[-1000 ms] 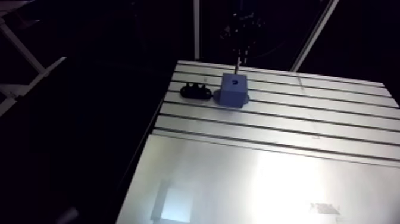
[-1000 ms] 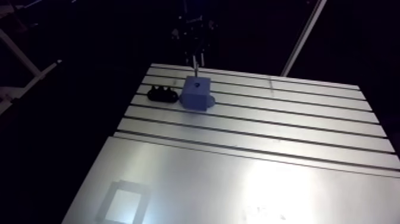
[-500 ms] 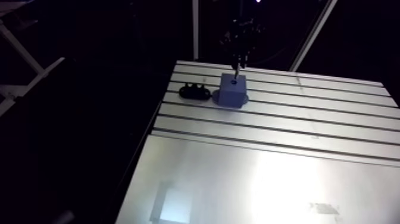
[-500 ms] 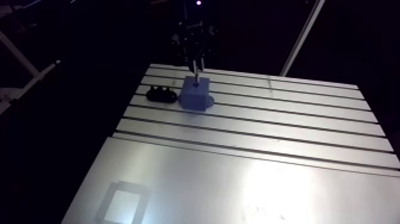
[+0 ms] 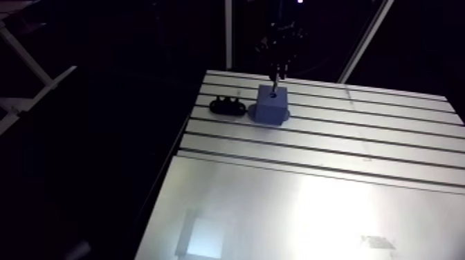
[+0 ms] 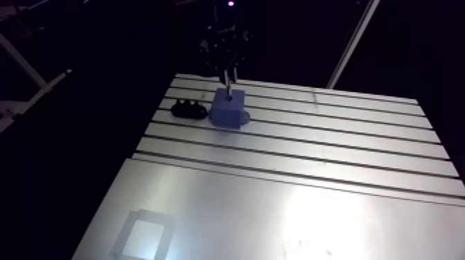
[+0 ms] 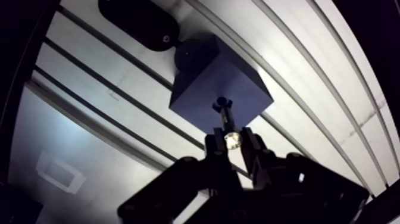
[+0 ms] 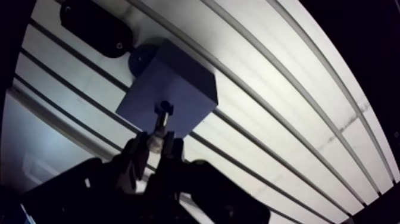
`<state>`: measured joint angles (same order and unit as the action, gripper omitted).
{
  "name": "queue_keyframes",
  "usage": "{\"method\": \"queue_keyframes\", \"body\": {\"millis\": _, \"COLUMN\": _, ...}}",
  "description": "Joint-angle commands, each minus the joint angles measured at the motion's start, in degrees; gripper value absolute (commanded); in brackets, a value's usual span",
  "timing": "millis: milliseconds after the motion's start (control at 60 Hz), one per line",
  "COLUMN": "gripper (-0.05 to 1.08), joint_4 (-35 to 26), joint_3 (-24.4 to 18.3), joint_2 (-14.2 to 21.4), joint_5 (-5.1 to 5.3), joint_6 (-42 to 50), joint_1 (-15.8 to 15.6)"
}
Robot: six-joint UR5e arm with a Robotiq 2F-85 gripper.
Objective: Pick up the M10 bolt and insert it into the hex recess until seated.
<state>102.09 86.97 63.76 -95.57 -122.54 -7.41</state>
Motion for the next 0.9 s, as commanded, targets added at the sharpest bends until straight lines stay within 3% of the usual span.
{"method": "queue_keyframes", "body": {"millis": 17, "gripper": 1.03, "joint_4": 0.0, "joint_3": 0.1, "joint_2": -0.1, "joint_5": -0.01, "joint_6": 0.1, "joint_1": -0.1}}
{"method": "queue_keyframes", "body": {"millis": 900, "gripper": 1.03, "joint_4": 0.2, "joint_3": 0.7, "joint_2": -0.1, "joint_5": 0.08, "joint_6": 0.7, "joint_1": -0.1}}
